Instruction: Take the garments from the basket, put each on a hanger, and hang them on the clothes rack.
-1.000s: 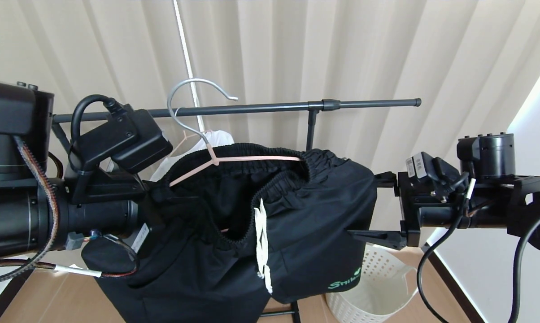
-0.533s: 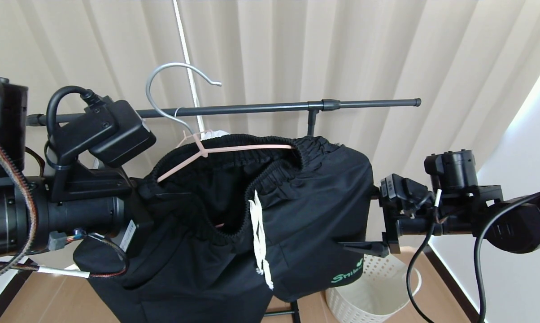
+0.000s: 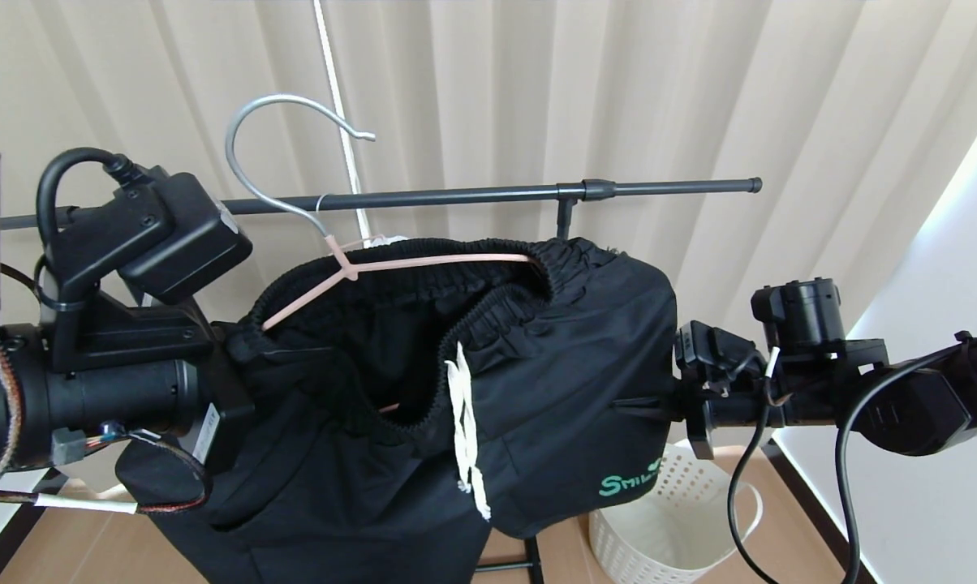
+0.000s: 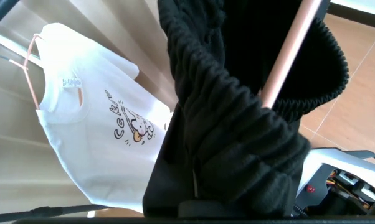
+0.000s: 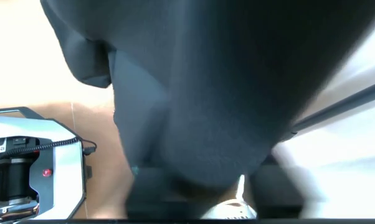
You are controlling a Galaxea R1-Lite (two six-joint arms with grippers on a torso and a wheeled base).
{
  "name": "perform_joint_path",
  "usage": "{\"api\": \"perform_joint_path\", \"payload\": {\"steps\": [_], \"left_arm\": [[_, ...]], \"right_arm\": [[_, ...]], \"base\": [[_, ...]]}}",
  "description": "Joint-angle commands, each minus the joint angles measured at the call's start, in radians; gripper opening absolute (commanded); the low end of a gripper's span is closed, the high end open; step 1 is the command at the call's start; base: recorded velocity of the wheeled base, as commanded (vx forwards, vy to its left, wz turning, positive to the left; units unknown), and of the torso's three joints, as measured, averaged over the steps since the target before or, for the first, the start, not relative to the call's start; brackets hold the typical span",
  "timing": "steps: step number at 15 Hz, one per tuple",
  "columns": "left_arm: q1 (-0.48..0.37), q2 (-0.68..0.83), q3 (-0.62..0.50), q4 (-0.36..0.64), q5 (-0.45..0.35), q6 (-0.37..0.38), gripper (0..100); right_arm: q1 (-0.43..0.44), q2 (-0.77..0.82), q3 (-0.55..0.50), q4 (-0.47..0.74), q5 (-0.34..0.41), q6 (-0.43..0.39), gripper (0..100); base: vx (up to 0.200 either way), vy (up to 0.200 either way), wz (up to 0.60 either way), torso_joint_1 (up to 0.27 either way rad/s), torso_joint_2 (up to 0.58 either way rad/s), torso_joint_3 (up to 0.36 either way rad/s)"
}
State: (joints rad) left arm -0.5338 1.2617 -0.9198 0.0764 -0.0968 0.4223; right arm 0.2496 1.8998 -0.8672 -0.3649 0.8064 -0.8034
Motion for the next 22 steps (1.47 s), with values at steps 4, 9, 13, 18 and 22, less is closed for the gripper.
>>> {"api": "perform_joint_path", "payload": {"steps": [4,9,13,18,22], "left_arm": [[0.003,-0.062,0.01,0.002,0.0,-0.022,0],[0.015,-0.099,0.027,0.0,-0.001,-0.037,0],[0.015,-0.107,0.038,0.0,-0.001,-0.04,0],[0.015,-0.1,0.052,0.0,-0.001,-0.05,0],[0.046,-0.094,0.075,0.0,0.0,-0.05,0]], "right_arm": [[-0.018,0.021,-0.027,0.0,-0.001,0.004,0],[-0.029,0.036,-0.041,0.001,-0.007,0.006,0],[-0.029,0.035,-0.042,0.001,-0.012,0.006,0],[-0.024,0.019,-0.033,0.007,-0.015,0.021,0],[-0.021,-0.001,-0.018,0.0,-0.013,0.023,100]], "base": [[0.0,0.0,0.0,0.0,0.0,0.0],[0.0,0.0,0.0,0.0,0.0,0.0],[0.0,0.0,0.0,0.0,0.0,0.0],[0.0,0.0,0.0,0.0,0.0,0.0],[0.0,0.0,0.0,0.0,0.0,0.0]]}}
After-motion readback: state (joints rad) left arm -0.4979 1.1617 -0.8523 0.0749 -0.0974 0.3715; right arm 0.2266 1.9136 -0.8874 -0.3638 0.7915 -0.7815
